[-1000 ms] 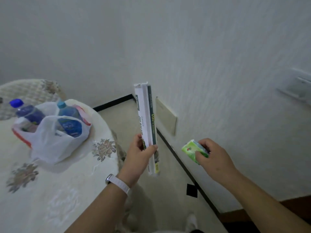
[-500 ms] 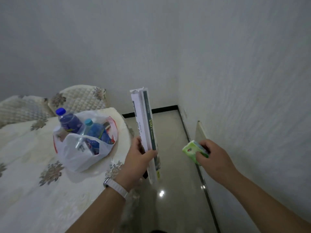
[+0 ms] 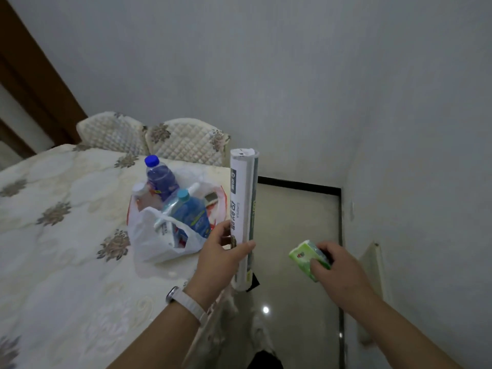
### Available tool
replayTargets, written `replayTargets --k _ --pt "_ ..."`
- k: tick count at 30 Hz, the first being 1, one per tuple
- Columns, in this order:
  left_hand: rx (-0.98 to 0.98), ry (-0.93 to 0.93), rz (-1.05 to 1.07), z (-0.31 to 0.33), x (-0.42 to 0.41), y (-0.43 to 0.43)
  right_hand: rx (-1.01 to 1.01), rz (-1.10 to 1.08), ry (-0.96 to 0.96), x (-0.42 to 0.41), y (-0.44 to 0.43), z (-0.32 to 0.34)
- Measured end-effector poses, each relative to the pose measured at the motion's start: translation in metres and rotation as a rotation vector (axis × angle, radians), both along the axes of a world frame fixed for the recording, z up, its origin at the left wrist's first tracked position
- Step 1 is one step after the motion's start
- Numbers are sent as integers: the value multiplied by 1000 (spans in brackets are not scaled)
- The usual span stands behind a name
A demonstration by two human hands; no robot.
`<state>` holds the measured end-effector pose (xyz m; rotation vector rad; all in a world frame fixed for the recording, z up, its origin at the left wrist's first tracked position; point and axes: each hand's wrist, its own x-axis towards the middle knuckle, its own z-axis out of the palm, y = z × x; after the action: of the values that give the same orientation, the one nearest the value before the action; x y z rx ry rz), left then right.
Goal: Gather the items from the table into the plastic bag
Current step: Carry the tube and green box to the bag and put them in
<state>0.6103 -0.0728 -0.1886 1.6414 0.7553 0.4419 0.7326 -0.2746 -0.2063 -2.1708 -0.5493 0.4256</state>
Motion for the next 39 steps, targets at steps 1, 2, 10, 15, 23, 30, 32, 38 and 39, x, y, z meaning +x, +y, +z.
replayTargets --k 1,2,10,15,23,30,32,38,39 --pt "4 2 11 -2 10 8 -11 18 -8 11 10 -1" --pt "16 1 25 -4 20 16 -21 33 -14 22 20 -1" --pt "58 -93 157 19 105 107 -131 174 -117 120 127 13" --pt "61 -139 167 41 122 169 -105 284 -146 152 211 16" --pt "29 -126 429 38 105 235 -139 565 -71 164 308 -16" --pt "95 -47 764 30 87 260 -135 880 39 159 383 -71" --pt "107 6 852 28 89 260 -145 977 29 158 397 -87" --pt "111 145 962 15 108 260 -160 1238 16 163 425 -117" --pt "106 161 976 13 111 259 -158 1269 5 165 428 -119"
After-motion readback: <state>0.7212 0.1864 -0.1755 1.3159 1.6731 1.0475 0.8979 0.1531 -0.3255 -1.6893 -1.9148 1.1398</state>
